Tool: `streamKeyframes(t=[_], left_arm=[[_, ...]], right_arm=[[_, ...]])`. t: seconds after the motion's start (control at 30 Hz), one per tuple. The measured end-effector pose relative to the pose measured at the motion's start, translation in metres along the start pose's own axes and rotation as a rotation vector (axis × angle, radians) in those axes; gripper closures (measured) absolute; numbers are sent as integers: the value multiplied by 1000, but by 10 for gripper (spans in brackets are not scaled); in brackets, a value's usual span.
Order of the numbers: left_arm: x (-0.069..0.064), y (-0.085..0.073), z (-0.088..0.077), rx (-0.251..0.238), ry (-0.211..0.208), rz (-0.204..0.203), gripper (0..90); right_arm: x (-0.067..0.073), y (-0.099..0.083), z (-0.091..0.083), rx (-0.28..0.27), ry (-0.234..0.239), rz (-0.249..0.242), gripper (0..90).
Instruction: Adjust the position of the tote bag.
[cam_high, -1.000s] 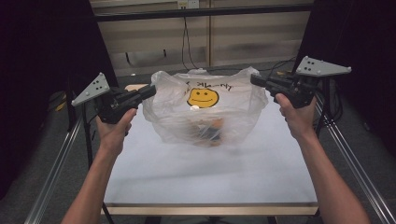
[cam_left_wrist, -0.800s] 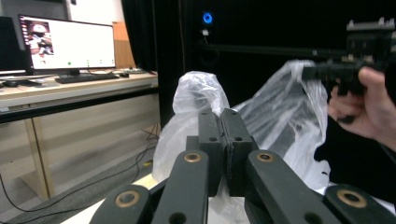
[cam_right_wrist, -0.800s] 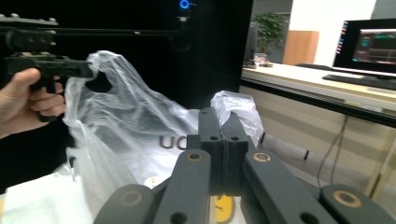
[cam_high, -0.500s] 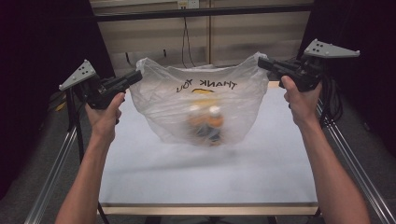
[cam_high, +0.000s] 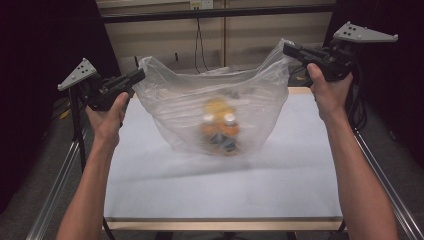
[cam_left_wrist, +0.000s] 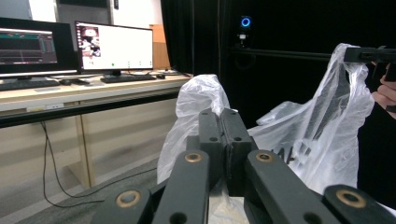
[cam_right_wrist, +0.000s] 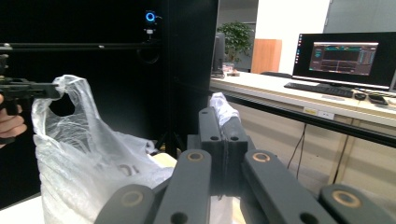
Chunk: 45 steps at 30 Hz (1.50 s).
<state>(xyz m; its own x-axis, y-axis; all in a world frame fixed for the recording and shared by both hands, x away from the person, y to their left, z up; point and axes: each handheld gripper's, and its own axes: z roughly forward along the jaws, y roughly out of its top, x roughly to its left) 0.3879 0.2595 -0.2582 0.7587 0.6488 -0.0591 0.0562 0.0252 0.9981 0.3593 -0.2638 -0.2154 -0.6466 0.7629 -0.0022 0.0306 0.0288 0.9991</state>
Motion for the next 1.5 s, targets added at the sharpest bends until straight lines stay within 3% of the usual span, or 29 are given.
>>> streamKeyframes(t=[0.33, 0.37, 0.47, 0.63, 0.77, 0.87, 1.03, 1.1, 1.13, 1.27, 1.4, 1.43, 1.5], left_arm=[[12, 5, -7, -7, 53, -9, 896], [14, 4, -8, 13, 62, 10, 896], [17, -5, -8, 51, 67, 14, 896], [22, -26, -15, 70, 68, -16, 897], [19, -36, -21, 34, 42, -56, 897], [16, -37, -22, 45, 47, -28, 898], [11, -36, -26, 41, 30, -16, 898], [8, -39, -25, 86, 47, 26, 898], [7, -41, -23, 98, 48, 27, 898], [4, -49, -21, 124, 26, 22, 898], [-1, -54, -16, 158, -10, 50, 898], [-3, -55, -15, 155, -28, 35, 897], [-7, -55, -15, 162, -74, 52, 897]], right_arm=[[-8, 1, 3, 6, -30, 21, 900], [-8, 0, 4, 7, -31, 15, 900], [-7, -7, 4, 17, -26, 11, 900], [-7, -23, -3, 30, -29, 17, 900], [-8, -34, -14, 22, -30, 26, 900], [-6, -40, -21, 12, -29, 33, 900], [-6, -52, -30, 17, -39, 37, 900], [-5, -59, -31, 43, -42, 24, 900], [-4, -62, -31, 57, -44, 17, 900], [-4, -75, -31, 63, -35, 42, 900], [-4, -87, -27, 90, -25, 56, 900], [-3, -90, -26, 92, -20, 57, 900], [-1, -97, -25, 96, -6, 63, 900]])
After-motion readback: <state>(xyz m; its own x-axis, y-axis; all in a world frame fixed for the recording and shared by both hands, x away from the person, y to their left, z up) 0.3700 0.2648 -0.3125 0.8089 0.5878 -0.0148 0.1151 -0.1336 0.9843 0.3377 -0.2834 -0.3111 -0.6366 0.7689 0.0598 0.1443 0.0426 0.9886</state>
